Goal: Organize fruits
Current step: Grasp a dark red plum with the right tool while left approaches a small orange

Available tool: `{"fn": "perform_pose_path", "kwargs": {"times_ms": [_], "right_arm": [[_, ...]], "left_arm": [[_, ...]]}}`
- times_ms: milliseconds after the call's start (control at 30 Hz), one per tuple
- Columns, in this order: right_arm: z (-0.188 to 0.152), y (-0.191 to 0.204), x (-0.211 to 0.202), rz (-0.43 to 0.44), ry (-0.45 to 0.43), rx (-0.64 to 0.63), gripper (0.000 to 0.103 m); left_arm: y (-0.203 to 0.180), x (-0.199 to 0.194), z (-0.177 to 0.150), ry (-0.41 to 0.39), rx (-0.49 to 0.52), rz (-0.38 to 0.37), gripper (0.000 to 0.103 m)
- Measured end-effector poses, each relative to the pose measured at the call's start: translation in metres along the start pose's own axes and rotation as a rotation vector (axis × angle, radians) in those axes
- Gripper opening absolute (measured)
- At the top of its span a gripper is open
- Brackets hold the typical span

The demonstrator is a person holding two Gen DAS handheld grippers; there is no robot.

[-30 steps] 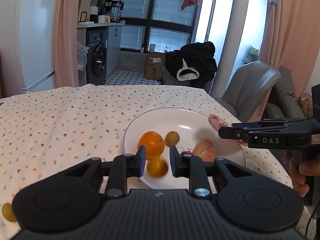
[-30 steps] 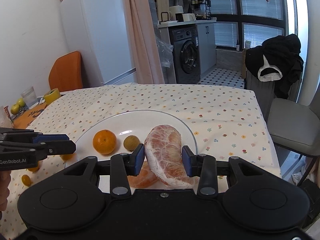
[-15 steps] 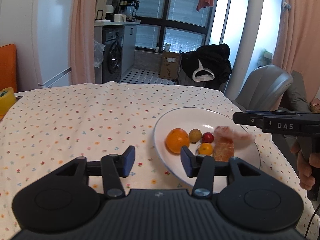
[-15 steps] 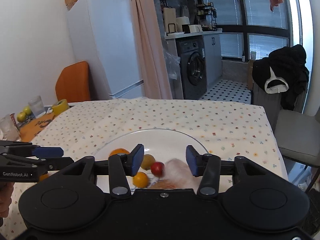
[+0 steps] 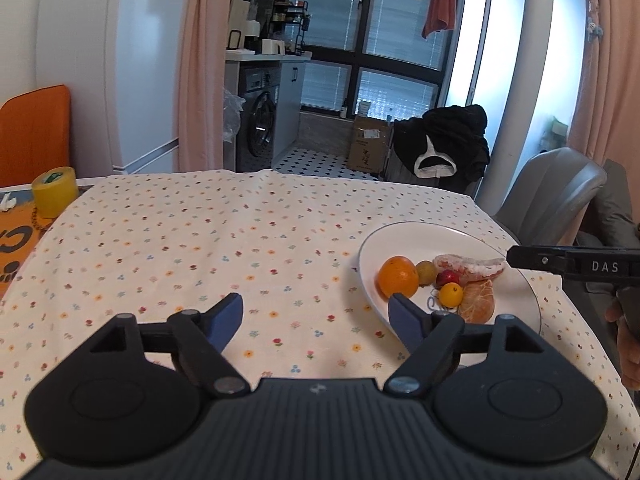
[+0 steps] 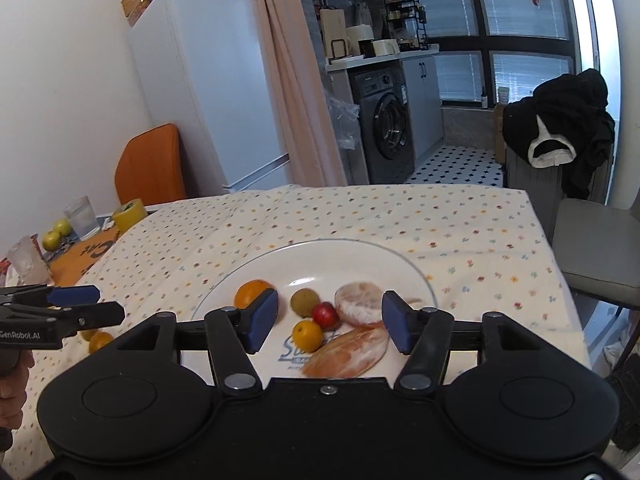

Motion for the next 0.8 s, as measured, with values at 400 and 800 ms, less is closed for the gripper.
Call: {"fn": "perform_pose_path", "kwargs": {"times_ms": [400,800], "right_arm": [[-0.015,0.032,0.012,0.059,0.045,-0.019,0.062],[-0.026,0.061,0.02,0.12,0.069,-0.031,0.072]], "left_arm": [[0.029,-0.015,-0.015,0.01,-0.028,0.064,0.085],[0.055,-0.031,-0.034,0.031,-0.047,0.105,0.085]]}}
Point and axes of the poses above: each gripper's, at about its wrist camera, not at the fingertips, and x roughly the way its jaws point, y to its left, z to its top, the point moved 1 cm from there along x, roughly the way its jaws point, and after that the axes turned 15 degrees about z, right-handed, at the moved point
